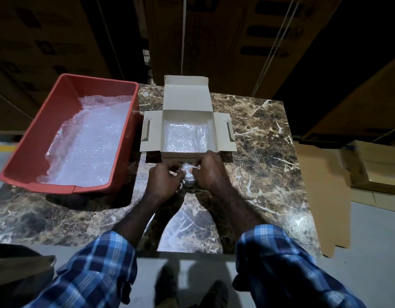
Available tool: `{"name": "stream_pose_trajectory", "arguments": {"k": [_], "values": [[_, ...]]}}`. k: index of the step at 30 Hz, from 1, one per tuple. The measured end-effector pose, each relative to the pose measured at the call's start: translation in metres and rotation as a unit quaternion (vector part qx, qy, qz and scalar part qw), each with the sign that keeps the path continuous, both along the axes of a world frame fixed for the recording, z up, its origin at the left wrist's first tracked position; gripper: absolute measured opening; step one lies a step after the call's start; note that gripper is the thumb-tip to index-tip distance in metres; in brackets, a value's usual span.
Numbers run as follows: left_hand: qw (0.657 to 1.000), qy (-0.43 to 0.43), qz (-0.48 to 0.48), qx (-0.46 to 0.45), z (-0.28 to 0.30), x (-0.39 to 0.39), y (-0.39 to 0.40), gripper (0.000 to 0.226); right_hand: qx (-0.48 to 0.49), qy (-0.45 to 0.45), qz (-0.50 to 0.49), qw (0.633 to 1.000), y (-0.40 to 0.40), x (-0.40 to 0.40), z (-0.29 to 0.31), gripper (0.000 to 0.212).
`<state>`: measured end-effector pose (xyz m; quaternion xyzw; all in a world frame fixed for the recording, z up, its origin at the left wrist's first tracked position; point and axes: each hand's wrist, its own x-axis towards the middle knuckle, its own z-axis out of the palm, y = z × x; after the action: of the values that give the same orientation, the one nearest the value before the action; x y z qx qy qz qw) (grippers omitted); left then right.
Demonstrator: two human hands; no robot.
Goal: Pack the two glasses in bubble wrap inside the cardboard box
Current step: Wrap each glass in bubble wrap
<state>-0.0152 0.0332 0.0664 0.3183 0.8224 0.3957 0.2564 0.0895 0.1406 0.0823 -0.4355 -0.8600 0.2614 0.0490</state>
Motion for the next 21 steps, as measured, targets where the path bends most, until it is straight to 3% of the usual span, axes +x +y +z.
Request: {"name": "stream_pose_trajectory", "arguments": {"k": [9, 16, 21], "values": [[1.0, 0.022, -0.012, 0.014, -0.001, 0.002, 0.005, 0.013, 0.039, -0.013, 0.014, 0.999, -0.008, 0.001, 0.003, 0.025], [0.998, 0.043, -0.022, 0.043, -0.002, 0.005, 0.003, 0.011, 0.104, 0.063, -0.021, 0.992, -0.022, 0.006, -0.001, 0.019], [0.999, 0.039, -0.03, 0.023, -0.001, 0.002, 0.004, 0.012, 0.158, 0.09, 0.017, 0.983, -0.024, 0.006, -0.014, 0.016]]}}
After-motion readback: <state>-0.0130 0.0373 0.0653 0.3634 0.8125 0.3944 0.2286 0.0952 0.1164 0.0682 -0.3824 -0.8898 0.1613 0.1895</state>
